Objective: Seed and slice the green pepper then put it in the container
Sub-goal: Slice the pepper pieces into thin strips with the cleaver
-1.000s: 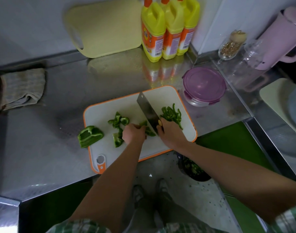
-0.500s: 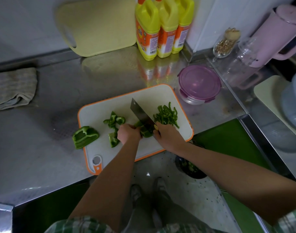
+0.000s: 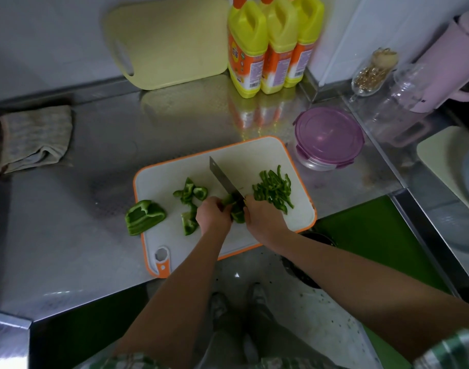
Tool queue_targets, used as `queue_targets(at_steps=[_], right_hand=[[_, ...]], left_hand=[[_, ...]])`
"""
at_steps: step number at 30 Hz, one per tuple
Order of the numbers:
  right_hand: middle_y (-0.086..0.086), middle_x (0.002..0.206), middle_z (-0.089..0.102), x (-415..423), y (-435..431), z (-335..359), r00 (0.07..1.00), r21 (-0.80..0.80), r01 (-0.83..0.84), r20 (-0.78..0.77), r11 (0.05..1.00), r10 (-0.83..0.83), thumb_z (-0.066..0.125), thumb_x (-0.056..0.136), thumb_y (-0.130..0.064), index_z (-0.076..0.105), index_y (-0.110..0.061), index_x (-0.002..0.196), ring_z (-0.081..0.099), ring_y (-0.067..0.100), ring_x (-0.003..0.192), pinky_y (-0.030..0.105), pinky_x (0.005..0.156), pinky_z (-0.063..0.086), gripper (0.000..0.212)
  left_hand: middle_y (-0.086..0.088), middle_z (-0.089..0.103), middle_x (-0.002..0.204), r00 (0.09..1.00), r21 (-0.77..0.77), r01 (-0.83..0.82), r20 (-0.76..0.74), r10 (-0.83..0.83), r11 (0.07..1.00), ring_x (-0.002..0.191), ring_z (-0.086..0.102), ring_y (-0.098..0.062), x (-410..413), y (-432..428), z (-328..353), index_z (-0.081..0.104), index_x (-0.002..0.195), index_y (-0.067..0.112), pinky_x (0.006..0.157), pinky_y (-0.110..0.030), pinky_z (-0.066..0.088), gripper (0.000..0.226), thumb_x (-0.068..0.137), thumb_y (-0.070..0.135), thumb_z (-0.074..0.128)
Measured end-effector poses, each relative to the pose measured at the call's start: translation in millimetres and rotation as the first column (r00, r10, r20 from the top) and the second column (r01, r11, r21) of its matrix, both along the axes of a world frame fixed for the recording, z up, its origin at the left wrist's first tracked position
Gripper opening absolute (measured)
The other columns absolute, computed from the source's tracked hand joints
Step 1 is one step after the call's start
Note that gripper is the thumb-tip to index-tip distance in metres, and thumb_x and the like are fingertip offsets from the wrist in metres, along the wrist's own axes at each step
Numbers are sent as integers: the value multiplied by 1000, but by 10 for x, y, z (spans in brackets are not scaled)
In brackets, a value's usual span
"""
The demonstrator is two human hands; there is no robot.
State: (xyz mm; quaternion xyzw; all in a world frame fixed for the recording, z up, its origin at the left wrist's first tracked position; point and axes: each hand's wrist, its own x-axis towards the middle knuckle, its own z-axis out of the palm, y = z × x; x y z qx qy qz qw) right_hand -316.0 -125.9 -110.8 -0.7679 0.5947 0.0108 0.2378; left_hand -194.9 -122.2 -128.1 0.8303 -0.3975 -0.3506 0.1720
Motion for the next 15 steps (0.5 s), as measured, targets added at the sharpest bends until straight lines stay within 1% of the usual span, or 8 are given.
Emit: queue_targets(at_steps=[2, 6, 8, 10, 12, 14, 15], right_hand=[[11, 85, 62, 8, -4, -10, 1000, -15, 14, 21, 1000, -14, 38, 99, -12, 47, -9, 107, 62, 29, 75, 35, 57, 45, 12], [6, 78, 55, 0, -81, 9, 992, -23, 89, 92, 996, -87, 36, 102, -19, 49, -7, 104, 53, 23, 67, 30, 55, 35, 18], [7, 77, 53, -32, -140, 33, 983, -30, 134, 132, 990, -129, 39, 101, -18, 50, -6, 98, 55, 26, 69, 30, 56, 35, 17], [7, 75, 53, -93, -177, 77, 981, -34, 123, 158, 992, -116, 42, 100, -17, 48, -8, 91, 57, 27, 70, 30, 57, 34, 14], [11, 78, 58, -159, -192, 140, 980, -53, 91, 181, 994, -80, 44, 100, -17, 52, -5, 94, 57, 27, 70, 29, 58, 33, 15], [16, 80, 62, -208, -198, 176, 978, -76, 71, 201, 995, -55, 46, 99, -16, 54, -1, 100, 58, 28, 68, 28, 57, 33, 17], [16, 80, 62, -215, -187, 190, 979, -78, 62, 201, 995, -45, 46, 99, -16, 54, -1, 99, 57, 27, 67, 28, 56, 33, 17]], left_hand=[[-9, 67, 82, 999, -24, 33, 4, -33, 999, 79, 63, -27, 16, 15, -1, 64, 87, 8, 61, -30, 44, 18, 91, 26, 63], [-8, 66, 81, 999, -18, 44, -29, -44, 999, 79, 61, -26, 59, -22, 25, 65, 90, 8, 62, -29, 42, 21, 92, 28, 62], [-8, 70, 85, 998, -27, 30, -52, -31, 999, 83, 64, -26, 77, -41, 27, 67, 93, 10, 64, -29, 43, 21, 91, 30, 63], [-8, 73, 87, 997, -33, -3, -80, 0, 999, 85, 66, -25, 86, -52, 26, 68, 94, 12, 66, -29, 47, 19, 90, 30, 66], [-7, 73, 86, 994, -11, -41, -101, 40, 999, 86, 67, -23, 68, -57, 29, 65, 93, 14, 69, -28, 49, 19, 89, 33, 66], [-6, 74, 85, 992, 4, -65, -104, 65, 998, 85, 67, -22, 38, -57, 30, 65, 93, 15, 72, -30, 53, 26, 89, 40, 65], [-5, 73, 83, 992, 10, -72, -98, 73, 997, 84, 67, -22, 20, -56, 40, 66, 93, 14, 73, -31, 53, 30, 88, 44, 63]])
